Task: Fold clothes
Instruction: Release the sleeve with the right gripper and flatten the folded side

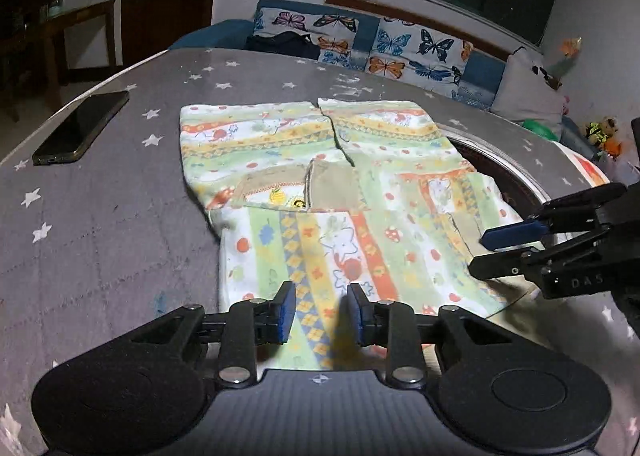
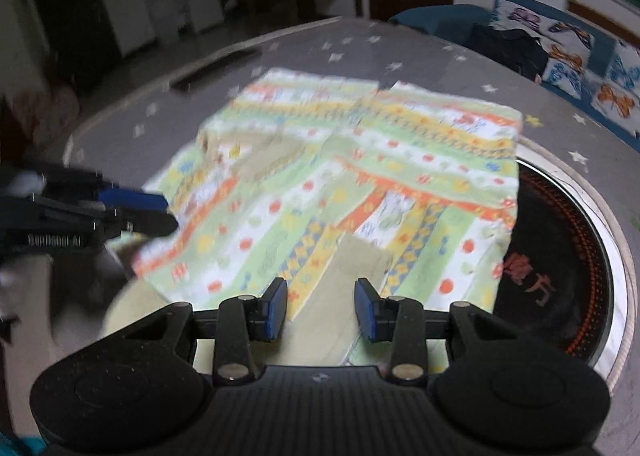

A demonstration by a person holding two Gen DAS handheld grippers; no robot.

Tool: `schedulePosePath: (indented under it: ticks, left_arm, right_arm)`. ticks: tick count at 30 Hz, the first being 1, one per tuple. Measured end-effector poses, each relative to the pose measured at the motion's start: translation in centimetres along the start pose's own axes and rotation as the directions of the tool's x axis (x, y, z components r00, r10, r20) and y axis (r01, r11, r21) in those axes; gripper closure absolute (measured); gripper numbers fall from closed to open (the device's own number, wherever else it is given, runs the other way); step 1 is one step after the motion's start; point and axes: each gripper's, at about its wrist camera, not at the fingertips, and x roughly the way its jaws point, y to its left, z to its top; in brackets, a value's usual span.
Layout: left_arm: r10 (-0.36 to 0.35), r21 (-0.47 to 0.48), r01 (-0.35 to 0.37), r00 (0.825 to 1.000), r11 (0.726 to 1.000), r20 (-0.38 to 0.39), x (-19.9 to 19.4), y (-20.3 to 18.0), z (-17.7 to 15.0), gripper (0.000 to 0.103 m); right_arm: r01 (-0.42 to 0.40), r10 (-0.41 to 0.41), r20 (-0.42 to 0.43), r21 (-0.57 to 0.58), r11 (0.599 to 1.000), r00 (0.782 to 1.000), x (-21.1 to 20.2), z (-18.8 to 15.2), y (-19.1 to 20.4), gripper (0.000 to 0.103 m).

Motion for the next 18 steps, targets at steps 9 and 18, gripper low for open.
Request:
schedulePosePath:
  ticks: [9,18]
  left_arm:
    - [0.014,0.039,-0.015,1.000,0.999,0.027,-0.7,-1.0,1.2,0.071]
    - [0.070,0.033,-0.070,0.998,0.997,0.008,0.3,-0.2,1.1,0.072]
  right_arm:
    - [0.034,-0.035,-0.043,-0.010,0.999,0.998,1.4,-0.4,0.1,0.061]
    - [0.075,-0.070,0.076,-0.062,0.995,0.995,-0.4,1.6,1.2,0.101]
